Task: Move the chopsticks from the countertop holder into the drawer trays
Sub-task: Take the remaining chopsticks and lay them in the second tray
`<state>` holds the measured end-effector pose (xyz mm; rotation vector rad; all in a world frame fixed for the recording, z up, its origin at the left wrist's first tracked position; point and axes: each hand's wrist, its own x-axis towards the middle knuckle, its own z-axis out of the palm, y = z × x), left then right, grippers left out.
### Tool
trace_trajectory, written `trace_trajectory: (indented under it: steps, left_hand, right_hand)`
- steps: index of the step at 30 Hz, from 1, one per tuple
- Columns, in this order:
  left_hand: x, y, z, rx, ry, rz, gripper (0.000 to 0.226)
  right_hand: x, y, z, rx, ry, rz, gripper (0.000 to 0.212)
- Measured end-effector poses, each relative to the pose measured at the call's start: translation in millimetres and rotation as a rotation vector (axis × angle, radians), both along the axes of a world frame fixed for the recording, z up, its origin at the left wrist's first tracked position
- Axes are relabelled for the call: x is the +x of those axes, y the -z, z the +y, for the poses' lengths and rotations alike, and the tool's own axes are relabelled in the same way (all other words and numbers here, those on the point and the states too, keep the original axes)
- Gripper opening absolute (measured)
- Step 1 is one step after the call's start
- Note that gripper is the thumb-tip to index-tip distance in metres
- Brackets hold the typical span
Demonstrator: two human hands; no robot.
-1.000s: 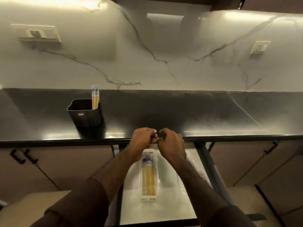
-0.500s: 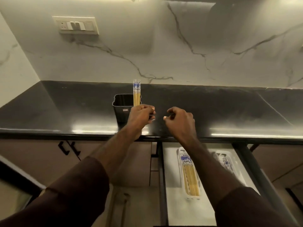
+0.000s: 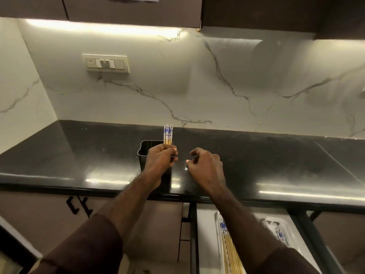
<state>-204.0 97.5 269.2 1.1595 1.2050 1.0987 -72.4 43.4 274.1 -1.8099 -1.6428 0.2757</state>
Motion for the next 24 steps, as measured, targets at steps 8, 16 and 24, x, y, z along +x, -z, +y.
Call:
trace_trajectory:
  steps: [8,16,24]
  left_hand:
    - [-6.3,8.6,29.2,-0.003,-0.048,0.025,0.014]
    - [-13.1,23.8,108.9,0.041,-0.051,0.138,0.013]
    - [-4.7,47.0,199.0,0.112,-0.062,0.344,0.033]
  right_hand:
    - [-7.6,3.0,31.8,-0.011,-0.059,0.020,0.037]
    - [-19.5,20.0,91.2,-0.035,-0.024,0.044,0.031]
    - [-26.4,44.2,153.5,-0.101,0.055,0.060,0.031]
